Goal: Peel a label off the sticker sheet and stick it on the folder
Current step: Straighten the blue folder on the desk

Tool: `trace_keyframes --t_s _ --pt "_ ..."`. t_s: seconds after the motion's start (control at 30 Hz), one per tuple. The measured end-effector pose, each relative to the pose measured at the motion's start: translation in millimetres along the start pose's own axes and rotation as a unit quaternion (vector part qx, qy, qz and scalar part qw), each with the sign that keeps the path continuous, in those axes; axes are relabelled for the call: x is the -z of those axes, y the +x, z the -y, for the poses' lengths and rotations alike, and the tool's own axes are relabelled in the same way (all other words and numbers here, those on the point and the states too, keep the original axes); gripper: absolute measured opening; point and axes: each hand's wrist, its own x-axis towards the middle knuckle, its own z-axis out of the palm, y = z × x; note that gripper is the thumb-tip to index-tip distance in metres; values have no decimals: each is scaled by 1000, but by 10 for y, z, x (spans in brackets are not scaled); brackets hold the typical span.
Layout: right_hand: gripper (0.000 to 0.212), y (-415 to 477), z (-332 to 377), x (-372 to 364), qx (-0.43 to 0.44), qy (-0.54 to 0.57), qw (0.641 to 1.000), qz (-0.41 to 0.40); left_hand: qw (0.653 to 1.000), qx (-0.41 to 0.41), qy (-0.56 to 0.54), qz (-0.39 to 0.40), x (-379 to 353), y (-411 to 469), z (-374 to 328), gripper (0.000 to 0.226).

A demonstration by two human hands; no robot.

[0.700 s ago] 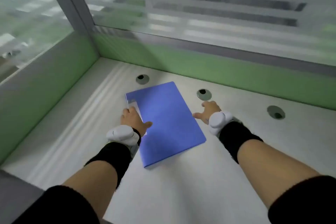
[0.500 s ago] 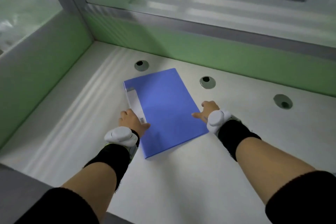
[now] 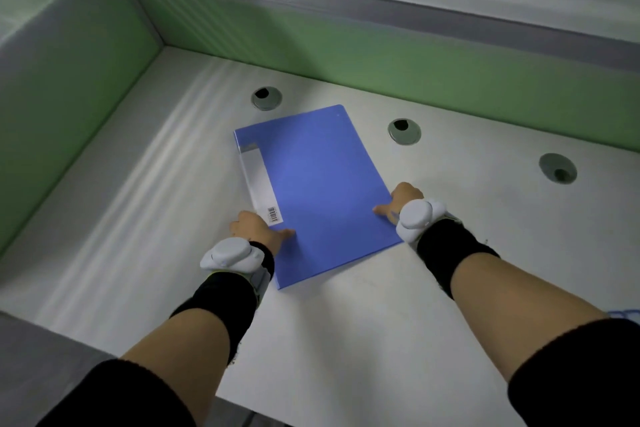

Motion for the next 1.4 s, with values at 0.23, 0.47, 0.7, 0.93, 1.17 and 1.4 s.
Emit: trace_keyframes --t_s 0.23,0.47,0.7,0.93,1.17,1.4 --pt "47 -26 -228 -22 3 31 999 21 994 -25 -101 41 7 54 64 41" --pt "31 -194 -756 139 -4 67 997 34 992 -96 -59 61 -160 -118 -239 52" --pt "42 -461 -1465 291 -79 86 993 12 983 -154 0 101 -542 -492 -553 55" --pt "54 -822 -2070 174 -127 101 987 15 967 -193 76 148 -912 -821 -579 50" --pt "56 -1076 -2359 -64 -150 120 981 30 961 -191 131 154 -1067 -1024 -370 54" --pt "36 -1209 -2491 -275 -137 140 978 66 949 -198 195 147 -1084 -1150 -212 55"
